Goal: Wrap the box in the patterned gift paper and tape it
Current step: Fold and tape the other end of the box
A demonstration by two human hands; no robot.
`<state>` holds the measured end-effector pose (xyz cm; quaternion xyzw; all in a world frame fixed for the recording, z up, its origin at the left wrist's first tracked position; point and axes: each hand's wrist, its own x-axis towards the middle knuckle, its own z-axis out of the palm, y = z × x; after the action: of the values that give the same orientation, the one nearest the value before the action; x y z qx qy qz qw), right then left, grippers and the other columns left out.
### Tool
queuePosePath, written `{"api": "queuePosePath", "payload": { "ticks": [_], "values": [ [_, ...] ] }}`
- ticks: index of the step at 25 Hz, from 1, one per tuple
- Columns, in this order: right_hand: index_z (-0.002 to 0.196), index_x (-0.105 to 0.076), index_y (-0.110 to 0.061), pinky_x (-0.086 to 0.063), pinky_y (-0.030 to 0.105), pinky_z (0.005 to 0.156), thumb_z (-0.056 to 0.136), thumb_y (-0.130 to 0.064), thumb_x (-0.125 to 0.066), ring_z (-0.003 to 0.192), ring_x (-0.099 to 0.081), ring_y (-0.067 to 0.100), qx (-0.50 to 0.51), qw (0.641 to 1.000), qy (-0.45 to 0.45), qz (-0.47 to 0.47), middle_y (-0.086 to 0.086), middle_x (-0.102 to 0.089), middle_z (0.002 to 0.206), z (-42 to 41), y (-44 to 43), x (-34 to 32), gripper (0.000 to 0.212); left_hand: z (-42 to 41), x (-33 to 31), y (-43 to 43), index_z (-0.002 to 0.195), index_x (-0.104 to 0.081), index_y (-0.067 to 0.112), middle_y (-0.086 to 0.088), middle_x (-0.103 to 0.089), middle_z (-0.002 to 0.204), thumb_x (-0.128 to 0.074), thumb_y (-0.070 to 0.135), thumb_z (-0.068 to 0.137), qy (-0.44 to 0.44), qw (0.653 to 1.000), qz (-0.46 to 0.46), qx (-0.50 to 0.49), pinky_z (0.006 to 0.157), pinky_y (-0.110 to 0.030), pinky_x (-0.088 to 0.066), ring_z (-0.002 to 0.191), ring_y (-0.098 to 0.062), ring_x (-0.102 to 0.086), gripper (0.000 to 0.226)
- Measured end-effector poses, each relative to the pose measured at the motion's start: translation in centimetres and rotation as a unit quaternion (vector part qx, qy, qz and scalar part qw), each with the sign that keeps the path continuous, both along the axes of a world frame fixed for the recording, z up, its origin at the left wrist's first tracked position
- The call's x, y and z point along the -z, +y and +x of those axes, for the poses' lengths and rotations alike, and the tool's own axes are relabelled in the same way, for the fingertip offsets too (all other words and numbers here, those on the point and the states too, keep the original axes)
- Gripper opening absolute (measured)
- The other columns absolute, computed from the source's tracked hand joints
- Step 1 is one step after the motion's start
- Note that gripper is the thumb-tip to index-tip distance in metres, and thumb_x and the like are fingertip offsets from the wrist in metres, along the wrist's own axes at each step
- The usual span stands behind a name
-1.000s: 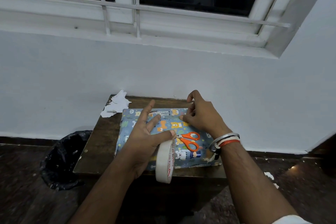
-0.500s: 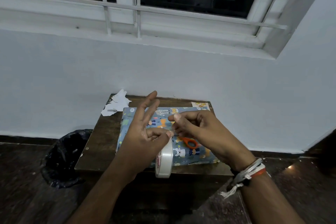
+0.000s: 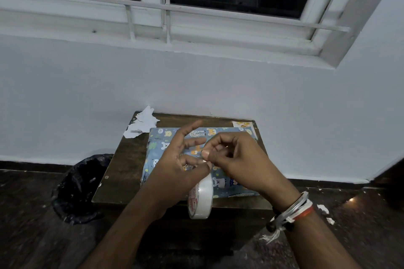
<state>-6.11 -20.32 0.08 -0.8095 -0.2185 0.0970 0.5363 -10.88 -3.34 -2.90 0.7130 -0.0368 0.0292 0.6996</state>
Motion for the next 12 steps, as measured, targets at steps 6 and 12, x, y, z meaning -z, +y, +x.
{"api": "queuePosePath", "payload": {
  "ticks": [6,12],
  "values": [
    [0.093,-0.068,-0.021,-0.056,0.050,0.064,0.100,-0.017,-0.066,0.058,-0.066,0.026,0.013,0.994,-0.104,-0.015,-0.002,-0.066,0.086,-0.1,0.4,1.1,0.008,0.2,-0.2,-0.4,0.135,-0.052,0.044,0.001,-0.070,0.116,-0.069,0.002,0.092,0.041,0.999,-0.008,-0.010,0.076,-0.024,-0.050,0.080,-0.006,-0.072,0.062],
    [0.095,-0.061,-0.014,-0.059,0.040,0.060,0.103,-0.011,-0.060,0.057,-0.064,0.010,0.014,0.989,-0.144,-0.007,-0.002,-0.064,0.083,-0.4,1.0,1.6,0.008,0.3,-0.2,-0.2,0.125,-0.057,0.047,0.001,-0.076,0.100,-0.072,0.012,0.089,0.061,0.997,-0.003,-0.055,0.095,-0.047,-0.054,0.091,-0.017,-0.075,0.052]
  ]
}}
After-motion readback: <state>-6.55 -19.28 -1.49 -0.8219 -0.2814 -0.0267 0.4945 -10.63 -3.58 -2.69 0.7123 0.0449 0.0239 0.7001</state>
